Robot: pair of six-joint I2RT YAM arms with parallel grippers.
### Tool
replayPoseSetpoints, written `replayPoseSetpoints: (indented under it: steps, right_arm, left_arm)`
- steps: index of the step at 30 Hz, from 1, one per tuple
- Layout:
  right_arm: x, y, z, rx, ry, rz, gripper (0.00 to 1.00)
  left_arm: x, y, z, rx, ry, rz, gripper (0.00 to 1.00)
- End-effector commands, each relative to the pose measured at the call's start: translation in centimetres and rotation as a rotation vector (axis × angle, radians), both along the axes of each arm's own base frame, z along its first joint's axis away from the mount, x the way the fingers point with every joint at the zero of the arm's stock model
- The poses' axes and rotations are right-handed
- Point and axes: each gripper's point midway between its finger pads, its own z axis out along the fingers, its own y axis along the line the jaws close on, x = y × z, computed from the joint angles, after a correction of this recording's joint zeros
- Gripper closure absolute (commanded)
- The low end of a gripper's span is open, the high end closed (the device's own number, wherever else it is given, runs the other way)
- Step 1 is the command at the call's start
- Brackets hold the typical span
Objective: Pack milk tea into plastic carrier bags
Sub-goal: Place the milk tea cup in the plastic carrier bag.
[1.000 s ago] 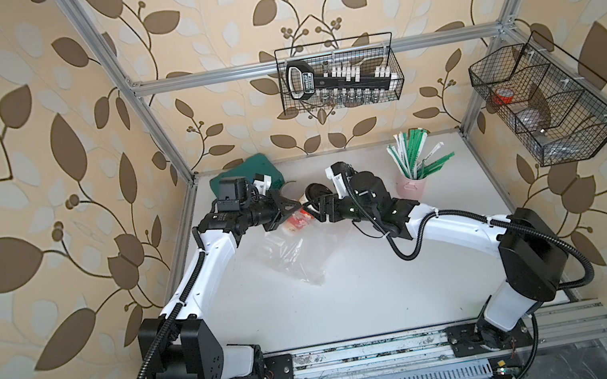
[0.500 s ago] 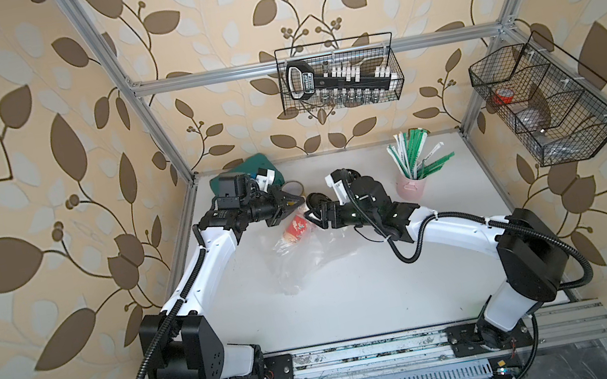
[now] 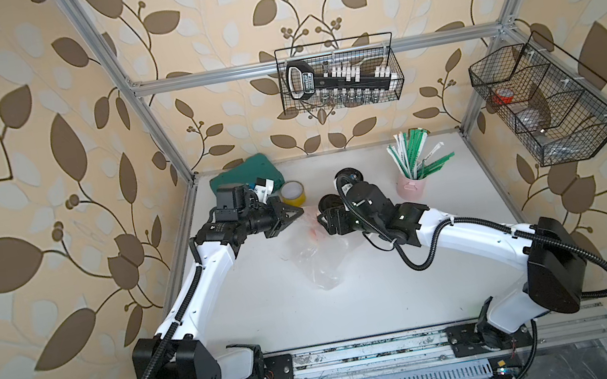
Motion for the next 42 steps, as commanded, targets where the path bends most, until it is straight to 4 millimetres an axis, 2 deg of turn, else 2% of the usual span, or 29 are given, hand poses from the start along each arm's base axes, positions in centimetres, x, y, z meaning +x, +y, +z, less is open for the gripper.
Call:
replayPoseSetpoints:
  steps: [1,4,7,11,16,20,26,35,39,42]
  right_arm:
    - [-0.1,-2.6,-0.4,-0.213,-0.036,-0.081,0.32]
    - [0.0,-2.5,-0.1,-0.283,-0.063,-0.096,0.32]
    - [-0.4,-1.0,-0.2,-0.314,-0.09,-0.058,0.32]
    - [-1.0,1.8,-1.8,-0.348,-0.092,0.01,0.31]
    - [-1.5,3.8,-3.5,-0.349,-0.065,0.046,0.3]
    - [-1.6,4.5,-4.6,-0.338,-0.049,0.058,0.29]
    - [-2.0,5.0,-5.5,-0.3,-0.019,0.078,0.21]
    - [-2.9,4.9,-3.7,-0.239,-0.051,0.116,0.01]
    - [-3.2,4.9,-2.5,-0.217,-0.064,0.135,0.01]
    - [-3.5,4.7,-0.7,-0.2,-0.083,0.148,0.01]
  left_arm:
    - [-1.1,1.4,0.5,0.051,-0.063,0.027,1.0]
    - [-2.0,2.2,-1.0,0.101,-0.045,0.064,1.0]
    - [-3.0,3.1,-2.4,0.152,-0.028,0.104,1.0]
    - [-3.8,4.0,-3.3,0.191,-0.01,0.148,1.0]
    - [-4.7,4.6,-4.8,0.213,0.023,0.175,1.0]
    - [-4.9,4.7,-4.8,0.221,0.017,0.181,1.0]
    - [-4.8,5.2,-4.9,0.249,0.021,0.2,1.0]
    - [-4.0,5.7,-4.8,0.27,0.067,0.237,1.0]
    - [-3.8,5.9,-5.0,0.281,0.07,0.249,1.0]
    - [-3.8,5.9,-5.1,0.284,0.077,0.251,1.0]
